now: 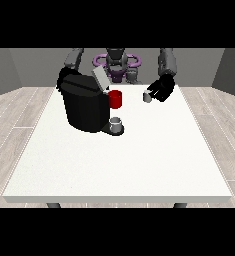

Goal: Insert the coffee pod into the coffee machine and close the lid

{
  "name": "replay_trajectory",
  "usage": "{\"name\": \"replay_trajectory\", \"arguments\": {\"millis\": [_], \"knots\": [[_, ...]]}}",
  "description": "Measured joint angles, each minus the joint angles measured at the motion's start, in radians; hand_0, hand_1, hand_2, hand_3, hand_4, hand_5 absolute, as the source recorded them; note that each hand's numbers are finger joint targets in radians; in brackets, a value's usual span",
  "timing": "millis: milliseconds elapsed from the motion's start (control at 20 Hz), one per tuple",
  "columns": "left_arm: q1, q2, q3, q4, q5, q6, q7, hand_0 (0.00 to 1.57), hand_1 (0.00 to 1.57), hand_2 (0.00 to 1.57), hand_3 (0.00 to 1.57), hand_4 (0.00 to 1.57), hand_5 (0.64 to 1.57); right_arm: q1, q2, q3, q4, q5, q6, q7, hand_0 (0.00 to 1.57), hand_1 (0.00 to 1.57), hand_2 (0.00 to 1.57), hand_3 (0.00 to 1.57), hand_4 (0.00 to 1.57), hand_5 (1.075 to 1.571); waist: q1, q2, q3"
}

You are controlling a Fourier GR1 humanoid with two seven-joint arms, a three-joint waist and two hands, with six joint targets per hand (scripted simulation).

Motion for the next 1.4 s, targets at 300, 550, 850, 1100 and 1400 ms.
{"name": "replay_trajectory", "arguments": {"millis": [300,550,850,1100,1400], "knots": [[-0.063,0.001,0.008,-0.028,-0.001,-0.057,0.036,1.25,1.25,1.33,1.29,0.57,1.571,-0.009,0.006,0.002,0.026,-0.003,0.008,-0.027,0.00,0.00,0.00,0.00,0.48,1.571,-0.009,-0.011,-0.0002],[-0.116,0.011,0.028,-0.040,-0.001,-0.080,0.070,1.01,1.01,1.20,1.22,0.54,1.571,-0.005,0.010,0.012,0.022,-0.007,0.023,-0.041,0.00,0.00,0.00,0.00,0.50,1.571,-0.039,-0.010,-0.0001],[-0.194,0.028,0.062,-0.038,0.002,-0.084,0.111,1.21,1.21,1.25,1.19,0.49,1.571,-0.016,0.017,0.044,-0.008,-0.003,0.005,-0.037,0.00,0.00,0.00,0.00,0.49,1.571,-0.078,0.009,-0.0003],[-0.264,0.053,0.087,-0.025,0.008,-0.109,0.140,1.26,1.26,1.32,1.25,0.52,1.571,-0.031,0.019,0.064,-0.042,0.007,-0.005,-0.007,0.00,0.00,0.00,0.00,0.51,1.571,-0.118,0.031,-0.0002],[-0.307,0.055,0.089,-0.017,-0.011,-0.098,0.159,1.26,1.26,1.30,1.24,0.49,1.571,-0.061,0.005,0.055,-0.068,0.015,-0.017,0.018,0.00,0.00,0.00,0.00,0.48,1.571,-0.140,0.062,-0.0001]]}}
